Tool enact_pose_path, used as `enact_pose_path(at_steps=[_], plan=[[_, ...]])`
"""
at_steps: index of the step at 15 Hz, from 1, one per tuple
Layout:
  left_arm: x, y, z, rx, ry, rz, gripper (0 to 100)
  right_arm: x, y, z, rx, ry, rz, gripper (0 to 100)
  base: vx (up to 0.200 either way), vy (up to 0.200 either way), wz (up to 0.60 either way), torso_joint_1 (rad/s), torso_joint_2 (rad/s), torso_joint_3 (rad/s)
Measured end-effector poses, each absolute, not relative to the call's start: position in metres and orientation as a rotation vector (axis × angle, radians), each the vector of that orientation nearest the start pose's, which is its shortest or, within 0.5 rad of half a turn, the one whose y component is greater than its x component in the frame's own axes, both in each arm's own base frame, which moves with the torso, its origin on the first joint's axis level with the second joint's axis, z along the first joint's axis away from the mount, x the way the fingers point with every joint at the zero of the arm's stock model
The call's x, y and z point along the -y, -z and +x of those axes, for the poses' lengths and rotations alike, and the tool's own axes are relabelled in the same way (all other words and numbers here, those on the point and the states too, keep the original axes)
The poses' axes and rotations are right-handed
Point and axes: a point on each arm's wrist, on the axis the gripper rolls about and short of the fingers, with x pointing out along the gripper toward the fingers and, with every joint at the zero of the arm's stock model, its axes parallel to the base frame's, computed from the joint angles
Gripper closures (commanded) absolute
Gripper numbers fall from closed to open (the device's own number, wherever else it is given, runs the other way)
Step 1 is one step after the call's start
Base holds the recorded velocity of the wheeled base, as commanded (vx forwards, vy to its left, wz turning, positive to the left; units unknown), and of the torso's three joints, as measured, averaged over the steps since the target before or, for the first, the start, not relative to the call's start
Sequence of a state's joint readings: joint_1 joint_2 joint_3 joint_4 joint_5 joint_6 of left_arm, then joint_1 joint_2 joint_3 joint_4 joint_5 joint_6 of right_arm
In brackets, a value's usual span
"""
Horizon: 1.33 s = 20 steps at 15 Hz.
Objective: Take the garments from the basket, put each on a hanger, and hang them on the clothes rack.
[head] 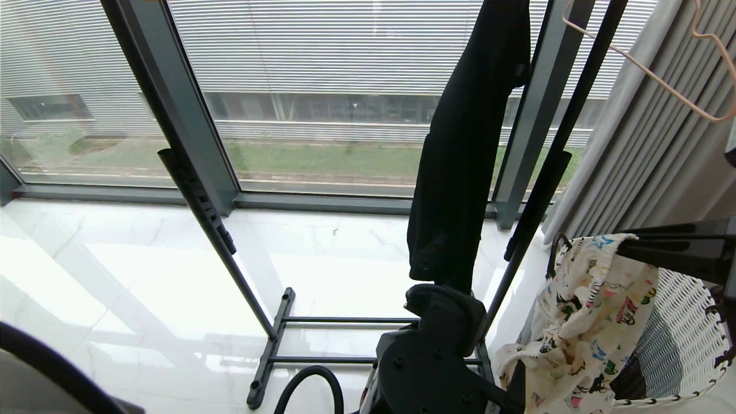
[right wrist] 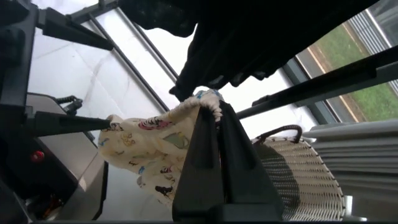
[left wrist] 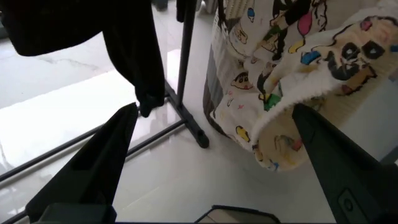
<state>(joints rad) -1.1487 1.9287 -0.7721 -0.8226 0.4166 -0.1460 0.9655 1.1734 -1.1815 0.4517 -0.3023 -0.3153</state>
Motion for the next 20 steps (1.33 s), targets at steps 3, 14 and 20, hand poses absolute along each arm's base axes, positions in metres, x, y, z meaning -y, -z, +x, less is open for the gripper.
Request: enact_pose_path(at_steps=[3, 14, 20], plan=[[0.319, -0.107, 0.155, -0.306, 0.701, 0.113, 0, -0.117, -0.313, 0.085, -0.238, -0.731, -0.56, 100, 0.0, 0.0, 0.0, 0.0, 0.0, 0.0], [0.288, -0.054, 0.16, -0.465, 0.617, 0.248, 100, -0.118, -0.317, 0.084, -0.242, -0.737, -0.498, 100, 0.0, 0.0, 0.0, 0.0, 0.0, 0.0], [0.231, -0.061, 0.157, -0.501, 0.485, 0.272, 100, -0.159, -0.297, 0.109, -0.311, -0.76, -0.277, 100, 0.0, 0.0, 0.0, 0.0, 0.0, 0.0]])
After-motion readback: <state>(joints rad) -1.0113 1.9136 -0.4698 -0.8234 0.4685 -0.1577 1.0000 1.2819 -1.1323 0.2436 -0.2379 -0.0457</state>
